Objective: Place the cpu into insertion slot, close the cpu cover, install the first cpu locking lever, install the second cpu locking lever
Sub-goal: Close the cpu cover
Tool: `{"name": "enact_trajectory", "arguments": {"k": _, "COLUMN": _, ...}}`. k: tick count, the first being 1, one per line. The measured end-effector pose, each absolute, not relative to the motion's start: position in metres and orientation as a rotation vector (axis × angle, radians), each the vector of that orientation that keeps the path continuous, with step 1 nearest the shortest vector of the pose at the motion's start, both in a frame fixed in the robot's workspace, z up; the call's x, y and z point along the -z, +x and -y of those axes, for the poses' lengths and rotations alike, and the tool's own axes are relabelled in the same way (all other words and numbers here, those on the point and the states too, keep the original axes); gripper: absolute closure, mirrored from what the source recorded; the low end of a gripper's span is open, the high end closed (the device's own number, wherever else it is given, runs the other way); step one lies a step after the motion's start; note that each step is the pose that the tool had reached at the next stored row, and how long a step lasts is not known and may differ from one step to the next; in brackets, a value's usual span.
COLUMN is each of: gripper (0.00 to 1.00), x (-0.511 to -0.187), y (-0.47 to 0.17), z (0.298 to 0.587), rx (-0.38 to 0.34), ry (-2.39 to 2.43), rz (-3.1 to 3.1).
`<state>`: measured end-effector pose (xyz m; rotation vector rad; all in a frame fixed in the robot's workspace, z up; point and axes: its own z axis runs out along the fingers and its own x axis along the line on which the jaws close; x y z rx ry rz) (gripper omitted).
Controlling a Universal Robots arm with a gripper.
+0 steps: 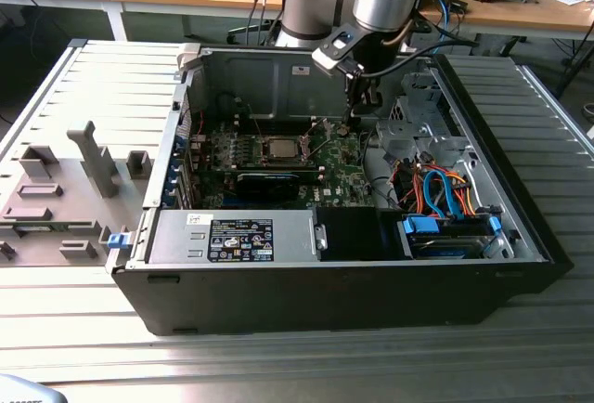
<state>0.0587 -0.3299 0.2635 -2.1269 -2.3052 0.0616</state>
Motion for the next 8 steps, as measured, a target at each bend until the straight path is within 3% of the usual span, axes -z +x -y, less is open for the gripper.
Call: {"name": "enact_trajectory", "arguments": {"k": 8, "gripper": 0.89, "x": -0.2617, "y": 0.0587, "z": 0.3300, "rx": -0.062, "ry": -2.127, "rz": 2.305}}
